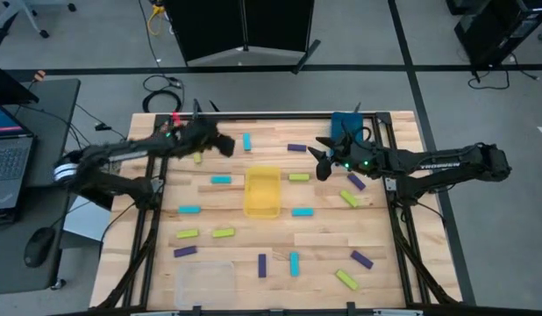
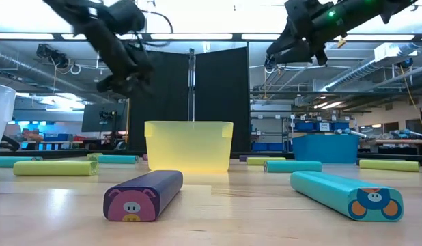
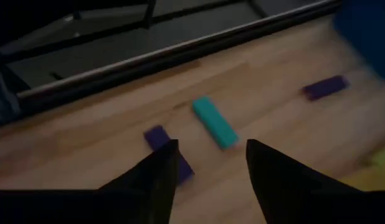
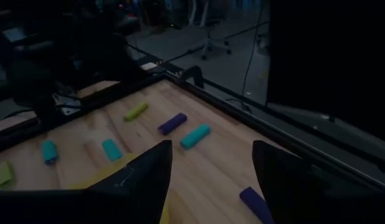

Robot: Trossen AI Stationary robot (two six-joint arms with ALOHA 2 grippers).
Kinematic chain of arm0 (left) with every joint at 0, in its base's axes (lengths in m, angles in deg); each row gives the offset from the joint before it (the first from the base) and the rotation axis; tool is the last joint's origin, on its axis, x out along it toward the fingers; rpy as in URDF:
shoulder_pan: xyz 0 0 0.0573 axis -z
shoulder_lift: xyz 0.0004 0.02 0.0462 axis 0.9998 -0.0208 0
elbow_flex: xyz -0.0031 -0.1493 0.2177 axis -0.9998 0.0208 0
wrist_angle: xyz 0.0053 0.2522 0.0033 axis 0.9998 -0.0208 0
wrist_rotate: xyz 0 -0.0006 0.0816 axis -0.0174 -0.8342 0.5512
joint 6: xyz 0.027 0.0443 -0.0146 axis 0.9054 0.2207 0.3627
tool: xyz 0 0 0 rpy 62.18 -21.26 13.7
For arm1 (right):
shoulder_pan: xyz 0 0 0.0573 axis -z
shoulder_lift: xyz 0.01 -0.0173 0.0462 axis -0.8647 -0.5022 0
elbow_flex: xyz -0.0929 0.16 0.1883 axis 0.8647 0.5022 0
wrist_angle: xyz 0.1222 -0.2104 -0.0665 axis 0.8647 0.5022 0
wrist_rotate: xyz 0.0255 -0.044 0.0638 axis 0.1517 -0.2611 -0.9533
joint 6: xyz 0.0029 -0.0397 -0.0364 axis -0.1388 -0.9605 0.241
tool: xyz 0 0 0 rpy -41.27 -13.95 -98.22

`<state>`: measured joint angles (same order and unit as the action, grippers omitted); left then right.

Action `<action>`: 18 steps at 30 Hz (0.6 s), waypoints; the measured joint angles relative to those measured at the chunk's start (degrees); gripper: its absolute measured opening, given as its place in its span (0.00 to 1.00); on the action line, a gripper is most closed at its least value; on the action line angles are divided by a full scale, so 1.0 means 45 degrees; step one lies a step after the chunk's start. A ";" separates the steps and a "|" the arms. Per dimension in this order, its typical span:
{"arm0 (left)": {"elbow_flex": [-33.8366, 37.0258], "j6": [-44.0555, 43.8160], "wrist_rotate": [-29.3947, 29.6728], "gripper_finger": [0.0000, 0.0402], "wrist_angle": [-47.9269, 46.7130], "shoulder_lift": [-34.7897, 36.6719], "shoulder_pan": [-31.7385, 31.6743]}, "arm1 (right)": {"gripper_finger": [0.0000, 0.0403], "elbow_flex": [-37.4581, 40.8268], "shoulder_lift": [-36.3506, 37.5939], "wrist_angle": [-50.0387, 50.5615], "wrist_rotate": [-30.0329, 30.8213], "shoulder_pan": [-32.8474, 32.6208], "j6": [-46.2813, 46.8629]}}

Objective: Sort blocks
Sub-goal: Put the purple block into the transparent bin

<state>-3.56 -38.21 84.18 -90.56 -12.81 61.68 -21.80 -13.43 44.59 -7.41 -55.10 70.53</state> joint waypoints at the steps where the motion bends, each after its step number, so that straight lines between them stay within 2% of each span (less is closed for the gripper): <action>1: -0.0323 0.0254 -0.0115 0.51 -0.0056 -0.0403 -0.0297 | 0.58 0.0000 0.0000 -0.0007 0.0143 -0.0133 0.0000; 8: -0.1756 0.1203 -0.1950 0.58 -0.0114 -0.3023 -0.2059 | 0.58 0.0000 0.0005 -0.0009 0.0801 -0.0602 -0.0049; 13: -0.2093 0.1119 -0.3034 0.59 -0.0554 -0.5112 -0.2668 | 0.57 0.0000 0.0002 -0.0013 0.0860 -0.0626 -0.0044; 18: -0.2147 0.0793 -0.2992 0.59 -0.0576 -0.6251 -0.2708 | 0.56 0.0000 0.0000 -0.0009 0.0863 -0.0650 -0.0010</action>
<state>-13.22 -34.64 70.72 -93.15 -40.94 49.50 -21.80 -13.43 44.55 -3.53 -58.03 70.49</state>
